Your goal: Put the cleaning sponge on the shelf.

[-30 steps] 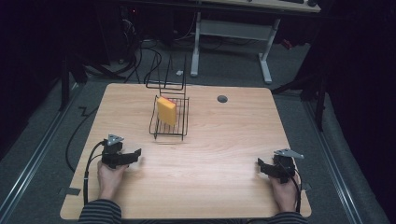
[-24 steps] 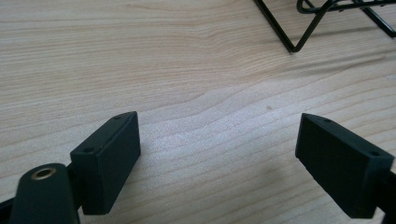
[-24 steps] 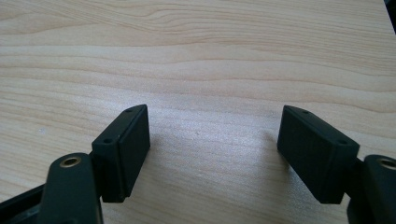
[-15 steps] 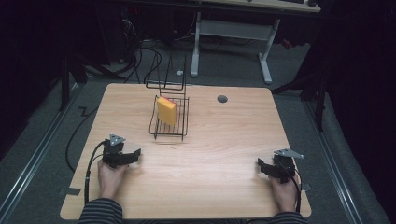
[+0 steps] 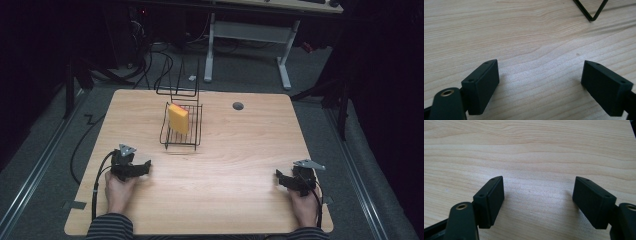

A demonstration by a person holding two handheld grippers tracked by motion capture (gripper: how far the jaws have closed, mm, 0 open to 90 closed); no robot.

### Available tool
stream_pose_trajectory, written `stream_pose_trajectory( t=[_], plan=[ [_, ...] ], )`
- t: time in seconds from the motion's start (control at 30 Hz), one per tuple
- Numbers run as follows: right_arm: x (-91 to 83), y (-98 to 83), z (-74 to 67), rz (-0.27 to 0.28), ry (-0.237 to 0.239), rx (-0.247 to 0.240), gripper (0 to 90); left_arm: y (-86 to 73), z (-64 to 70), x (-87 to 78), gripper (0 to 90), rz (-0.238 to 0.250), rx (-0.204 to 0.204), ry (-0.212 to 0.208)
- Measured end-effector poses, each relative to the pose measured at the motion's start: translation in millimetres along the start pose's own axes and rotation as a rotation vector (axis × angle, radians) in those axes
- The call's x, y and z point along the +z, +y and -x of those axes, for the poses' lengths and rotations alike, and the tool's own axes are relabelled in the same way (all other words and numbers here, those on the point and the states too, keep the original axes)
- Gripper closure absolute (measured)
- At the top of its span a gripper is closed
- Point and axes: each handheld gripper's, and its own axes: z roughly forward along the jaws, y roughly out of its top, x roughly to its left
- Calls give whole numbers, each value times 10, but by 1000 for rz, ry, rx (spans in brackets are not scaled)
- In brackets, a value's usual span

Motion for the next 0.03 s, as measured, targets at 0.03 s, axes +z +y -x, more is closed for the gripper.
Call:
stream_pose_trajectory(
  t=[0.03],
  plan=[
    [0,0,0,0,0,0,256,0,0,0,154,0,1,-1]
  ],
)
